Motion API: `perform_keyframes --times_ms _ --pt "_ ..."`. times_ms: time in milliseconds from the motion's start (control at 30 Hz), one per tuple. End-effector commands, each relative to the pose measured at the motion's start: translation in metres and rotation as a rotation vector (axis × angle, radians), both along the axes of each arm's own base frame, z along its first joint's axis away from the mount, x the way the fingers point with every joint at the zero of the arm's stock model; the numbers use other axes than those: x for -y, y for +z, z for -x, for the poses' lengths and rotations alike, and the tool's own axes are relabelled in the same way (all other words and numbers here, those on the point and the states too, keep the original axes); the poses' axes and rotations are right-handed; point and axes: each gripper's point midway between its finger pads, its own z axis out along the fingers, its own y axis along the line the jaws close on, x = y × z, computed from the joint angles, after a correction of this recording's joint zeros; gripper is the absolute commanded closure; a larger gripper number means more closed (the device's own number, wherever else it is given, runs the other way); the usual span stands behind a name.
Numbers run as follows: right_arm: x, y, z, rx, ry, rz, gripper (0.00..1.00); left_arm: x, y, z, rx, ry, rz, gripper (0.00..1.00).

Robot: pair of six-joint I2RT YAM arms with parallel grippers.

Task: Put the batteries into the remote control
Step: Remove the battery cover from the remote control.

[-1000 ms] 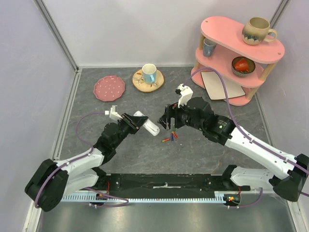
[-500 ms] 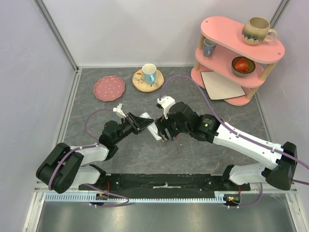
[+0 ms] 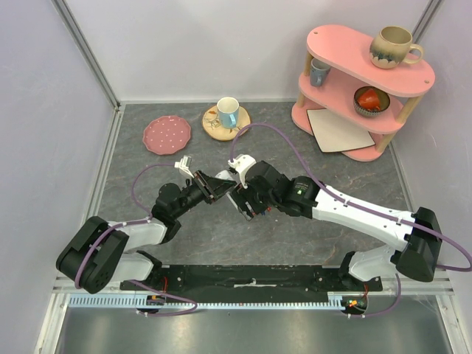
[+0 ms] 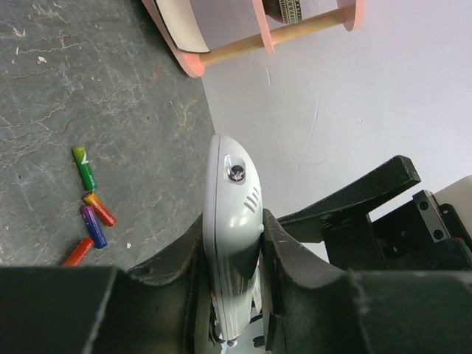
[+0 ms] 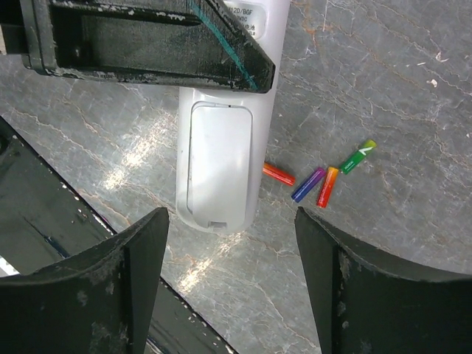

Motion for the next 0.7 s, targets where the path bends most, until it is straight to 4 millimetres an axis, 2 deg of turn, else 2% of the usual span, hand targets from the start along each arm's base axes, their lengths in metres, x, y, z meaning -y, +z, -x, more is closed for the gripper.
perform_keyframes --times_ms 0,200,467,667 --pt "-0.008 0.021 -0.008 0.059 0.009 -0.031 0.23 0.003 0.027 -0.001 0.060 -0.022 0.060 0.98" --pt "-0.010 0.023 -0.010 0.071 0.014 -0.033 0.27 0.004 0.027 0.000 0.059 -0.028 0.059 0.98" --pt "-0.017 0.028 -0.009 0.082 0.051 -0.054 0.36 0.004 0.028 0.002 0.070 -0.032 0.055 0.98" --pt "-0.021 0.025 -0.007 0.063 0.067 -0.055 0.39 0.004 0.030 0.002 0.073 -0.034 0.056 0.98"
